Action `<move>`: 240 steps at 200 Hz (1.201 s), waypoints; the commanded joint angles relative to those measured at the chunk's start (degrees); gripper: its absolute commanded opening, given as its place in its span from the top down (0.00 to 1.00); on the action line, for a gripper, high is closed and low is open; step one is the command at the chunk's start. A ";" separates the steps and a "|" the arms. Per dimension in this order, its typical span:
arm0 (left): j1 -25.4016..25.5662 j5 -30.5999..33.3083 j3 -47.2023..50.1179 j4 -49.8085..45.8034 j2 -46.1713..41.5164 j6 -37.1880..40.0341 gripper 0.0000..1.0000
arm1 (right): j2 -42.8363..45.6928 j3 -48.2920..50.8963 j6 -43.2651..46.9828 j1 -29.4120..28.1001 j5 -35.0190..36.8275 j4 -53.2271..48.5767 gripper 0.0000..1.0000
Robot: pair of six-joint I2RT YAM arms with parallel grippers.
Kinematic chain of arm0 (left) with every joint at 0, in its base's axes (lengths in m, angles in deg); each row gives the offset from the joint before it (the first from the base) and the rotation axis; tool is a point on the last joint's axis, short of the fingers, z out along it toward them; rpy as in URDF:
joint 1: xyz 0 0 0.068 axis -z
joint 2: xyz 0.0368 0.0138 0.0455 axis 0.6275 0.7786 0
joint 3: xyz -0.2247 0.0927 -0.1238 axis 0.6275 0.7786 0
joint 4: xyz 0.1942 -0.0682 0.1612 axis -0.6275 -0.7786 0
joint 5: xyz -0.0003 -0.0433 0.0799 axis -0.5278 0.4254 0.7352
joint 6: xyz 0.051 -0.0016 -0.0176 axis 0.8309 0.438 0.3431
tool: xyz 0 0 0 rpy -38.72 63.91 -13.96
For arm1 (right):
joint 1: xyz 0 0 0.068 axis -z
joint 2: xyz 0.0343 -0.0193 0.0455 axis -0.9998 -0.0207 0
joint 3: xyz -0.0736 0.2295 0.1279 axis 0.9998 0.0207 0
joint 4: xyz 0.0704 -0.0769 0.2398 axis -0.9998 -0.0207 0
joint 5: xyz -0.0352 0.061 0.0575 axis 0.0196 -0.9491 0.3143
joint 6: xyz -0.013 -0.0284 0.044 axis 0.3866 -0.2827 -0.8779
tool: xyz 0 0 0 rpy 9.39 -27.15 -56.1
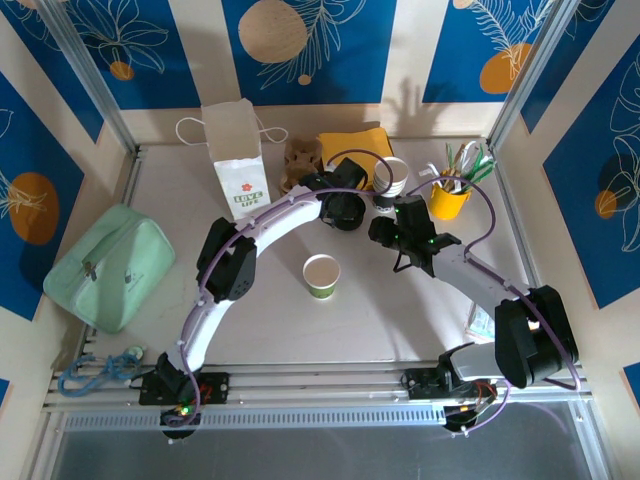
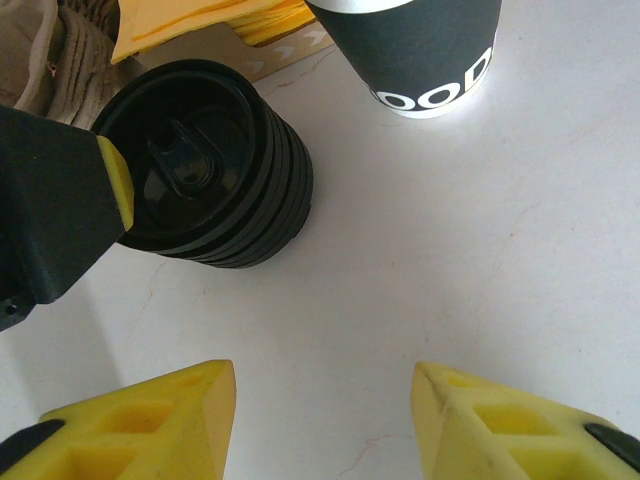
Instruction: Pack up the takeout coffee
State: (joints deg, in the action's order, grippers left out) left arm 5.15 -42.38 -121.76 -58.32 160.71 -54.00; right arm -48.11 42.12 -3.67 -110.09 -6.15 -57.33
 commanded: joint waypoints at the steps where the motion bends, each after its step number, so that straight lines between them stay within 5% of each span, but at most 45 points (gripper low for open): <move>1: 0.34 0.56 -2.68 -0.99 1.43 0.56 0.73 | -0.39 -1.68 -0.44 0.32 -0.89 -0.82 0.51; 151: 0.21 0.89 -3.83 -1.65 -1.82 1.18 0.88 | -0.01 -2.02 -0.46 0.33 -0.43 -1.83 0.50; 240: -0.12 1.17 4.18 -3.48 -15.73 1.96 0.89 | 6.45 1.49 1.51 -0.11 -3.21 2.20 0.49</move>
State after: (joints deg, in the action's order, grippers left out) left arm 5.15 -42.34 -120.47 -60.72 152.56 -52.88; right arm -46.08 41.92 -3.60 -110.09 -7.04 -58.03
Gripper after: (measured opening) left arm 0.114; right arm 0.504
